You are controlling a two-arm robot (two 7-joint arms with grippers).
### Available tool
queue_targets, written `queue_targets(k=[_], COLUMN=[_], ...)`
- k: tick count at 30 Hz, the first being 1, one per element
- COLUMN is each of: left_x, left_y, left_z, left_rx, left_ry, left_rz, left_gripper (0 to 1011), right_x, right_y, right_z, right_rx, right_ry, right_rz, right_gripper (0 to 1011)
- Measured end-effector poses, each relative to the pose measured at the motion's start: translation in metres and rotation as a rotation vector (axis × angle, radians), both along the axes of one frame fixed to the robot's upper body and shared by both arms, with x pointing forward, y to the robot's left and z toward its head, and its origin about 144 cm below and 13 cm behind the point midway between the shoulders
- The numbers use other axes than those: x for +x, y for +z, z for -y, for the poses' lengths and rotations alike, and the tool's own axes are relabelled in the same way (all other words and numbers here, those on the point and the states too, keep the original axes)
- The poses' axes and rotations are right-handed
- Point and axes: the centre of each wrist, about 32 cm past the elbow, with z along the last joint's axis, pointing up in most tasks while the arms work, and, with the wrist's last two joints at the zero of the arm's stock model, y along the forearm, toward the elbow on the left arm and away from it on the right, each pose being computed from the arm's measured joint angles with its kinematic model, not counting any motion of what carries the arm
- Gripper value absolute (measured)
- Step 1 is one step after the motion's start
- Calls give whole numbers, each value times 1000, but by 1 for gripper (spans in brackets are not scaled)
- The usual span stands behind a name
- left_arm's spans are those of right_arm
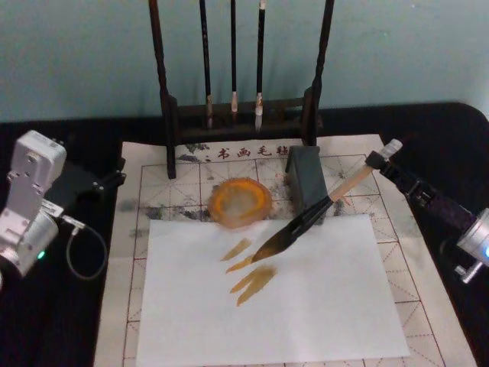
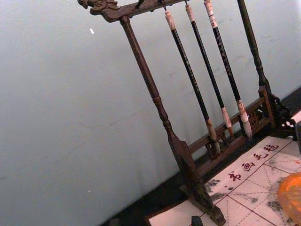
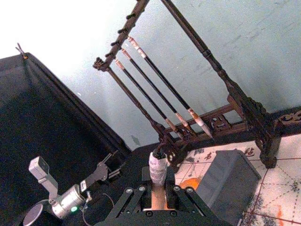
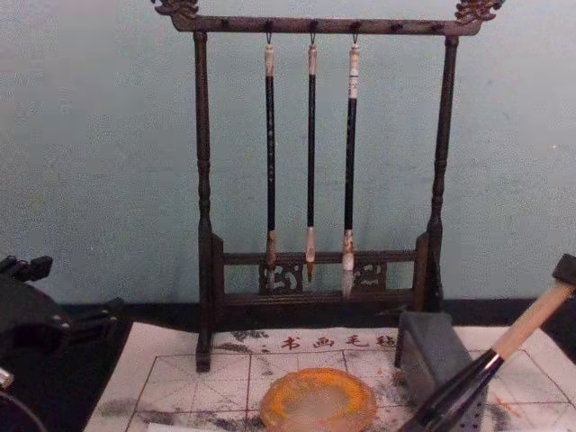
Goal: Pick up the brush from the inkstone, write on the paper, then place the brush back to its original position.
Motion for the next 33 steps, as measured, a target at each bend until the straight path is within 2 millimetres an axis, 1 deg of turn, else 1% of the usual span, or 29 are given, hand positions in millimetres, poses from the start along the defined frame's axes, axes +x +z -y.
queue_targets(k=[12,18,33], left_x=[0,0,0], left_y=[0,0,0], left_z=[0,0,0], left_rx=[0,0,0], left_ry=[0,0,0], left_rz=[0,0,0], left_gripper=[1001,1001,1001], right_x=[0,3,24], right_y=[-2,-4,-6], right_z=[-5,-12,-39], right_rx=[15,33,72], right_ry=[-17,-50,-140], right_rz=[-2,-2,5], right_gripper=[187,187,187])
